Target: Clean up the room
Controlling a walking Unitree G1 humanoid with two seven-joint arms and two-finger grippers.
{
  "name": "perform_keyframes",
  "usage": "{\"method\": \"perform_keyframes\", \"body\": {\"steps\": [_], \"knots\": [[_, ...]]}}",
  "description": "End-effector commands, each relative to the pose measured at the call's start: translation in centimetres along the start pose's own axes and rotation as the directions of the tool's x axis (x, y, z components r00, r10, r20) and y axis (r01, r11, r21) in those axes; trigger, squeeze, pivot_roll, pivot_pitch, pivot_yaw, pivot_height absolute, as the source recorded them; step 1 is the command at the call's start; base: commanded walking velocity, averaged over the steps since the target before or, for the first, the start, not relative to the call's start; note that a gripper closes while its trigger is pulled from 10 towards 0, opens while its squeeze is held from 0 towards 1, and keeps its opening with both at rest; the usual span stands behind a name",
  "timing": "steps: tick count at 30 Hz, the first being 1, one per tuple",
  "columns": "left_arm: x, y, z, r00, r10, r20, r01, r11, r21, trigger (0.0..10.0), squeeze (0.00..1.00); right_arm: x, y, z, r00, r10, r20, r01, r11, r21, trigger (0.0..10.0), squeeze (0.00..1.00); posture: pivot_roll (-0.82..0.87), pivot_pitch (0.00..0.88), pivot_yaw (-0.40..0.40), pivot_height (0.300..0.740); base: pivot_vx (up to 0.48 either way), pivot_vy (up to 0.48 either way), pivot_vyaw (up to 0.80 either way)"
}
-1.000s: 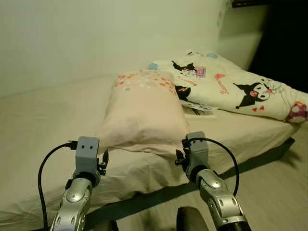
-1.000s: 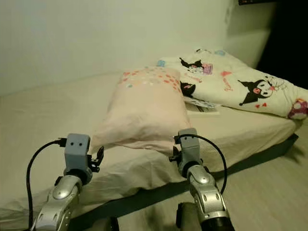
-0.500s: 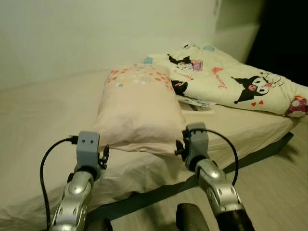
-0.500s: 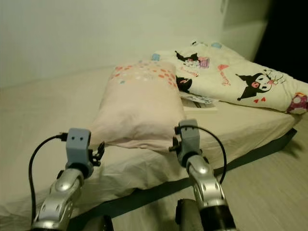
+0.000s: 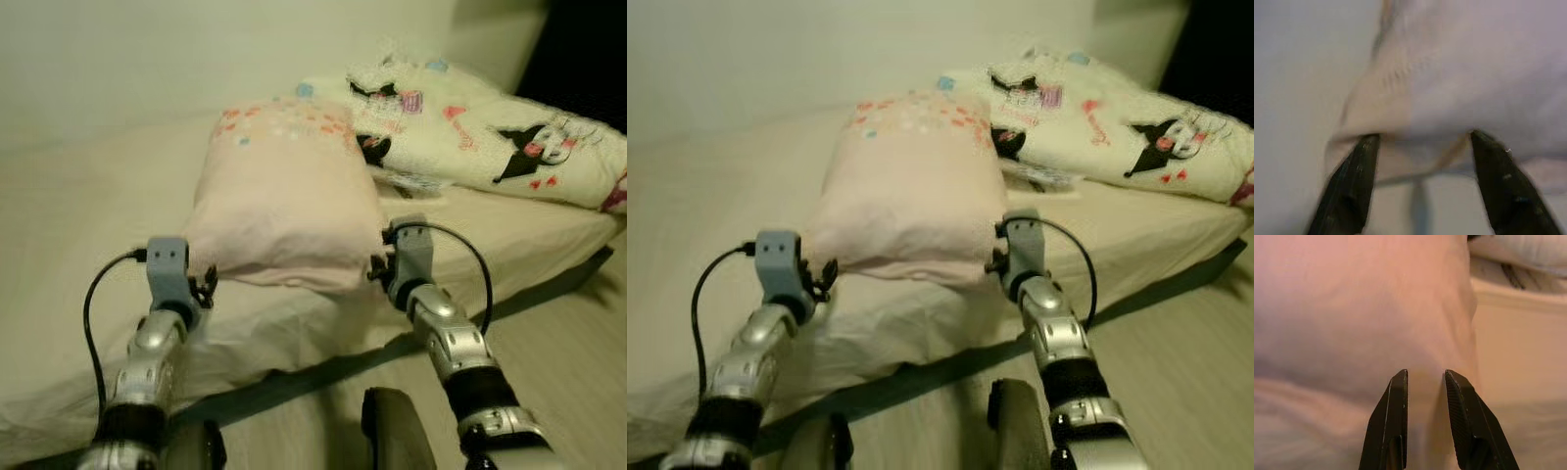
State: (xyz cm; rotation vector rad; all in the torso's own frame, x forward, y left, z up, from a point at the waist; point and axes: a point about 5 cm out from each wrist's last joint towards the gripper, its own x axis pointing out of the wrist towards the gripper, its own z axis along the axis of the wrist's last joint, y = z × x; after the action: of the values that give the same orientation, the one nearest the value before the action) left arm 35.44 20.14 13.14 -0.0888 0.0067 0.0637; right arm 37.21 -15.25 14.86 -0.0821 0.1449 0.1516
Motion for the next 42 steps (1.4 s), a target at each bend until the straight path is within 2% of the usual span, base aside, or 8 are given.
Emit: {"method": "perform_keyframes", "body": {"steps": [1, 18, 20, 21, 35, 38, 39, 42], "knots": [[0.3, 1.2, 0.0, 0.999, 0.032, 0.008, -0.032, 0.999, -0.011, 10.0, 1.00, 0.0, 0.0, 0.0, 1.000, 0.003, 0.013, -0.004, 1.000, 0.028, 10.0, 0.00, -0.09, 0.279, 0.030, 0.550, 0.000, 0.000, 0.00], [3.4, 2.0, 4.1, 0.995, -0.058, 0.080, 0.066, 0.993, -0.098, 10.0, 1.00, -0.9, 0.4, 0.2, 0.996, 0.043, 0.082, -0.046, 0.998, 0.031, 10.0, 0.00, -0.10, 0.300, 0.055, 0.550, 0.000, 0.000, 0.00], [3.6, 1.2, 3.9, 0.991, -0.113, 0.065, 0.119, 0.987, -0.104, 10.0, 0.58, -0.9, 0.4, 0.2, 0.996, 0.043, 0.083, -0.046, 0.999, 0.030, 10.0, 0.00, -0.11, 0.299, 0.056, 0.550, 0.000, 0.000, 0.00], [3.7, 0.3, 3.7, 0.984, -0.168, 0.050, 0.173, 0.977, -0.120, 10.0, 0.00, -0.9, 0.3, 0.2, 0.996, 0.041, 0.083, -0.044, 0.999, 0.029, 10.0, 0.00, -0.12, 0.296, 0.059, 0.550, 0.000, 0.000, 0.00], [3.9, -4.8, 1.8, 0.926, -0.373, -0.057, 0.359, 0.918, -0.170, 10.0, 0.00, -1.2, 0.2, 0.2, 0.996, 0.031, 0.085, -0.033, 0.999, 0.030, 10.0, 0.00, -0.12, 0.306, 0.069, 0.550, 0.000, 0.000, 0.00], [3.9, -4.6, 1.9, 0.938, -0.340, -0.061, 0.327, 0.932, -0.157, 8.0, 0.00, -1.1, 0.2, 0.3, 0.996, 0.028, 0.086, -0.031, 0.999, 0.032, 10.0, 0.00, -0.12, 0.306, 0.069, 0.550, 0.000, 0.000, 0.00], [4.0, -4.5, 1.9, 0.945, -0.320, -0.058, 0.307, 0.937, -0.166, 0.0, 0.00, -1.1, 0.2, 0.2, 0.996, 0.028, 0.086, -0.031, 0.999, 0.031, 10.0, 0.00, -0.12, 0.308, 0.064, 0.550, 0.000, 0.000, 0.00], [4.1, -4.3, 2.0, 0.953, -0.298, -0.053, 0.284, 0.942, -0.180, 0.0, 0.00, -1.1, 0.3, 0.2, 0.996, 0.028, 0.086, -0.031, 0.999, 0.032, 10.0, 0.00, -0.12, 0.308, 0.064, 0.550, 0.000, 0.000, 0.00]]}}
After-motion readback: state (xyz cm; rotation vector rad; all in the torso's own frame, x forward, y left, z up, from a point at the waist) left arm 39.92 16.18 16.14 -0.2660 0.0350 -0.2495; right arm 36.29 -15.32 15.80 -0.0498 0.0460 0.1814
